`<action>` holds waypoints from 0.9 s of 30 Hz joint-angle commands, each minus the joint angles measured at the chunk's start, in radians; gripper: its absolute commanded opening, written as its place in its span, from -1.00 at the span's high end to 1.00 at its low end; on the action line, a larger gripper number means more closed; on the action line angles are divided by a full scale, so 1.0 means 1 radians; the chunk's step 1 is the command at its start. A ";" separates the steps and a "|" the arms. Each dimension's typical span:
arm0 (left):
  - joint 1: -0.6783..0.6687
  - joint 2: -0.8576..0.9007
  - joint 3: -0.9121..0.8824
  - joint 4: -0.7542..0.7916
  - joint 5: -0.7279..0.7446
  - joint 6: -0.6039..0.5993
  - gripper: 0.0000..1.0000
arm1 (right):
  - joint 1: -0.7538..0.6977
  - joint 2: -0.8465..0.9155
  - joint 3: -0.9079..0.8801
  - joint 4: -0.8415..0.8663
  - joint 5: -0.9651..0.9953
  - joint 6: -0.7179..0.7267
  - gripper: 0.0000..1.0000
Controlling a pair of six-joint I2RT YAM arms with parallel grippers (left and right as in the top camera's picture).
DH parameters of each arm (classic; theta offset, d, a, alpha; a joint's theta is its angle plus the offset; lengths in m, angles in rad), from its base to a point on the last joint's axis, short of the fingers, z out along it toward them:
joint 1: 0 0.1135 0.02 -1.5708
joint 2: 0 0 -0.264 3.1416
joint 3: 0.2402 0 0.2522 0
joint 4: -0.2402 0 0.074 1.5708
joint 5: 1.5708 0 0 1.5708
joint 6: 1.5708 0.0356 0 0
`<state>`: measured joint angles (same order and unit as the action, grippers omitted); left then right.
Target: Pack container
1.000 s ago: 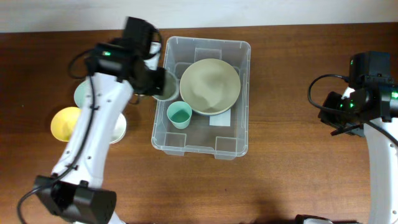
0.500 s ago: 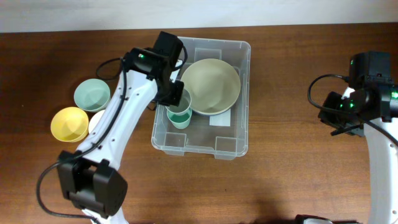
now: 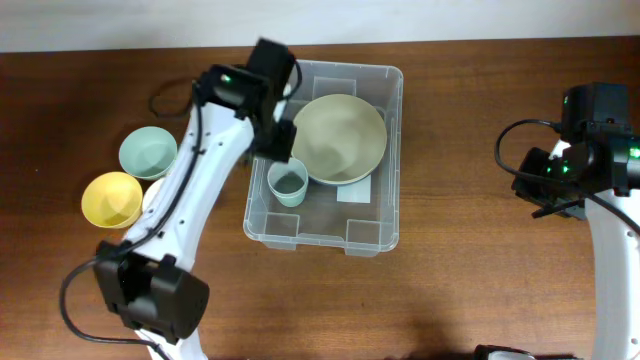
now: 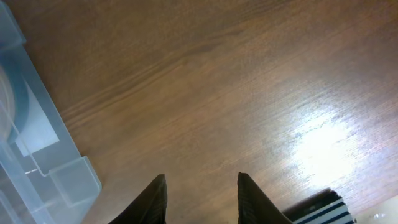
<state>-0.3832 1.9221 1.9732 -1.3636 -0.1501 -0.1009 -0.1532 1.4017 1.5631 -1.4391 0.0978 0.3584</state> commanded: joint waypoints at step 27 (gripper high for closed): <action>0.393 0.416 0.152 0.216 0.244 0.027 -0.67 | 0.009 -0.005 -0.004 -0.004 0.019 -0.007 0.35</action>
<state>0.0071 2.3024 2.1223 -1.1530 0.0658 -0.0864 -0.1532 1.4017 1.5631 -1.4425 0.0978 0.3584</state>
